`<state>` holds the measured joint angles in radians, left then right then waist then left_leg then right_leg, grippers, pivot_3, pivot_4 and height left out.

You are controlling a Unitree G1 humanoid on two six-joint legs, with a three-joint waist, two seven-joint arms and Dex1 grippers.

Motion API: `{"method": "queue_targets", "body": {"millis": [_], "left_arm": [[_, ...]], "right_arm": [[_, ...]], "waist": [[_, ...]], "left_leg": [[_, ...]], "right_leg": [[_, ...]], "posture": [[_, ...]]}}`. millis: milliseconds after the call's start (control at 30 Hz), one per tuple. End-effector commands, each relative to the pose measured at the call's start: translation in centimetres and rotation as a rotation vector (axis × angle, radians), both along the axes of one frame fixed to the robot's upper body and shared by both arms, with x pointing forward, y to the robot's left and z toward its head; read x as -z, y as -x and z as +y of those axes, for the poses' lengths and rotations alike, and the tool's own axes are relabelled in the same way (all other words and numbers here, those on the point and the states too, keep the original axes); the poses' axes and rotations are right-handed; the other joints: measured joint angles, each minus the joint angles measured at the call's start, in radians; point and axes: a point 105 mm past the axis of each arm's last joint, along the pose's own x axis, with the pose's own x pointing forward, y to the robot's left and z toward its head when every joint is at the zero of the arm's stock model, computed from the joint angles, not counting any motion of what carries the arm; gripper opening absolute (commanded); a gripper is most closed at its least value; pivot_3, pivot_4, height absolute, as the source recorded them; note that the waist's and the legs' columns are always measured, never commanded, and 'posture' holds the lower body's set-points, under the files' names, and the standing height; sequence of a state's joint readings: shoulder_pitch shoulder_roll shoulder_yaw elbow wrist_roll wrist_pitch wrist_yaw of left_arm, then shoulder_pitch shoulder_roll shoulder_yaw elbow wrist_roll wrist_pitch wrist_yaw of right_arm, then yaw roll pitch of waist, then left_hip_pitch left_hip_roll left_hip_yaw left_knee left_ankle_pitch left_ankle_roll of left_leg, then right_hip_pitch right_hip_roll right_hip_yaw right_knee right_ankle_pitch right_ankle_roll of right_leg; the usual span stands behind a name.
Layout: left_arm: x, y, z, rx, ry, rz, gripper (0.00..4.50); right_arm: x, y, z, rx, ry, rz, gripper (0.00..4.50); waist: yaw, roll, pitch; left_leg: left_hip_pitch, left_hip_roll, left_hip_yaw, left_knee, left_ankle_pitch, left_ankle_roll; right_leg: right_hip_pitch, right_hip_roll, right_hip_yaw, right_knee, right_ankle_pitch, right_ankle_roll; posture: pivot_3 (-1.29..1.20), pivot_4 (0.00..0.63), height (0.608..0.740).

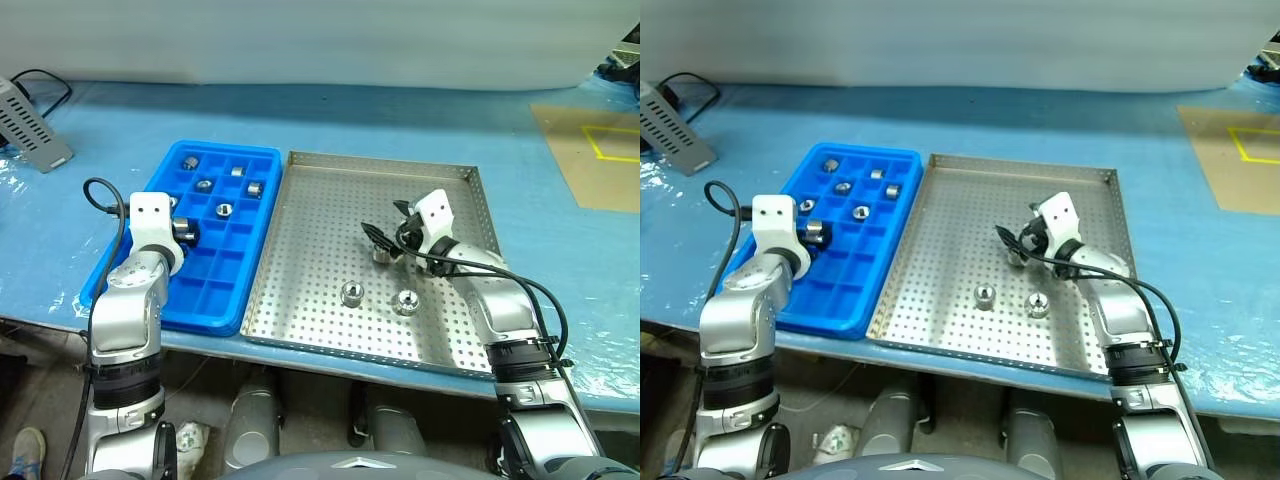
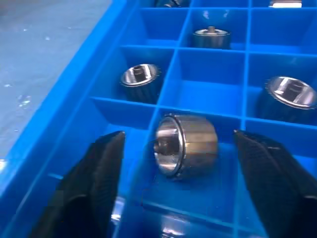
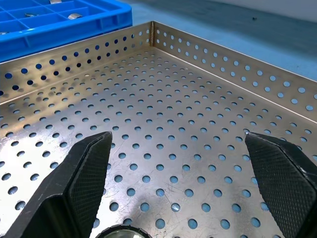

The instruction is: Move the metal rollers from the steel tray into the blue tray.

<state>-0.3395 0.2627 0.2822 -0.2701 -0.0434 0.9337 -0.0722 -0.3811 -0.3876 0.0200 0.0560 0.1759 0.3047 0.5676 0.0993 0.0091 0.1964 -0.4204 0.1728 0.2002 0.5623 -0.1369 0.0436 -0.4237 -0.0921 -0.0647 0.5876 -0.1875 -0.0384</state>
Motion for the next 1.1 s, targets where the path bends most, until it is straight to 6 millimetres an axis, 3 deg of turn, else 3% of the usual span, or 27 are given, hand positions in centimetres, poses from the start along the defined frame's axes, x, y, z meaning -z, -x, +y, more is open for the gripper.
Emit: {"method": "queue_targets", "body": {"millis": [33,100,167,233,300,367,533,700,933,1100], "left_arm": [[-2.5,-1.8,-0.9,0.082,0.054,-0.105,3.7],[-5.4,-3.2,-4.5,0.294,0.191,-0.22,3.7],[-8.2,-3.3,-9.3,0.611,0.247,-0.285,3.7],[-8.8,-1.3,-14.0,0.987,0.235,-0.239,3.7],[-8.0,1.3,-16.7,1.284,0.172,-0.165,3.7],[-6.7,2.2,-17.6,1.429,0.13,-0.08,3.7],[-3.2,1.7,-18.0,1.601,-0.1,0.069,3.7],[-1.7,0.8,-19.6,1.665,-0.171,0.055,3.7],[-0.5,1.7,-22.2,1.803,-0.205,0.063,3.7],[0.2,2.4,-22.8,1.882,-0.244,0.111,3.7]], "right_arm": [[-1.3,0.0,-0.6,0.013,0.0,-0.054,4.5],[-1.6,0.0,-1.1,0.03,-0.002,-0.059,4.5],[-1.7,0.1,-1.6,0.043,-0.001,-0.062,4.5],[-1.8,0.0,-1.9,0.053,0.009,-0.066,4.5],[-2.1,-0.1,-2.3,0.066,0.02,-0.077,4.5],[-2.6,-0.2,-2.6,0.079,0.02,-0.092,4.5],[-3.2,0.3,-3.8,0.117,0.027,-0.106,4.5],[-2.7,1.1,-4.8,0.153,0.035,-0.093,4.5],[-2.7,1.6,-5.1,0.17,0.037,-0.089,4.5],[-2.7,1.9,-5.4,0.18,0.042,-0.087,4.5]], "waist": [[0.003,0.0,0.0],[0.007,0.0,0.0],[0.012,-0.001,0.0],[0.011,-0.001,0.0],[0.002,0.0,-0.001],[-0.008,0.001,-0.001],[-0.022,0.001,-0.001],[-0.026,0.001,-0.001],[-0.031,0.001,-0.001],[-0.032,0.001,-0.001]], "left_leg": [[0.0,0.0,0.0,0.0,0.0,0.0],[0.0,0.0,0.0,0.0,0.0,0.0],[-0.001,-0.001,0.0,0.001,0.0,0.0],[-0.001,-0.002,0.0,0.001,0.0,0.0],[0.0,-0.002,0.001,0.0,0.0,0.0],[0.001,-0.002,0.002,-0.001,0.0,0.001],[0.002,0.001,0.002,-0.005,0.002,-0.004],[0.005,-0.002,0.003,-0.004,0.002,-0.004],[0.006,-0.001,0.003,-0.004,0.002,-0.004],[0.006,-0.001,0.003,-0.004,0.002,-0.003]], "right_leg": [[0.0,0.0,0.0,0.0,0.0,0.0],[0.0,0.0,0.0,0.0,0.0,0.0],[0.001,-0.001,0.001,0.0,0.0,0.0],[0.001,-0.001,0.002,0.0,0.003,-0.004],[0.001,-0.001,0.003,0.0,0.004,-0.006],[0.0,0.0,0.005,0.0,0.003,-0.005],[-0.003,0.004,0.005,0.002,0.002,-0.006],[0.001,0.002,0.007,0.001,0.002,-0.006],[0.001,0.003,0.007,0.002,0.002,-0.006],[0.001,0.003,0.008,0.002,0.002,-0.006]], "posture": [[0.09,0.15,0.74],[0.08,0.15,0.74],[0.06,0.15,0.74],[0.04,0.15,0.74],[0.02,0.15,0.74],[0.0,0.15,0.74],[-0.06,0.15,0.74],[-0.09,0.15,0.74],[-0.11,0.15,0.74],[-0.12,0.15,0.74]]}}
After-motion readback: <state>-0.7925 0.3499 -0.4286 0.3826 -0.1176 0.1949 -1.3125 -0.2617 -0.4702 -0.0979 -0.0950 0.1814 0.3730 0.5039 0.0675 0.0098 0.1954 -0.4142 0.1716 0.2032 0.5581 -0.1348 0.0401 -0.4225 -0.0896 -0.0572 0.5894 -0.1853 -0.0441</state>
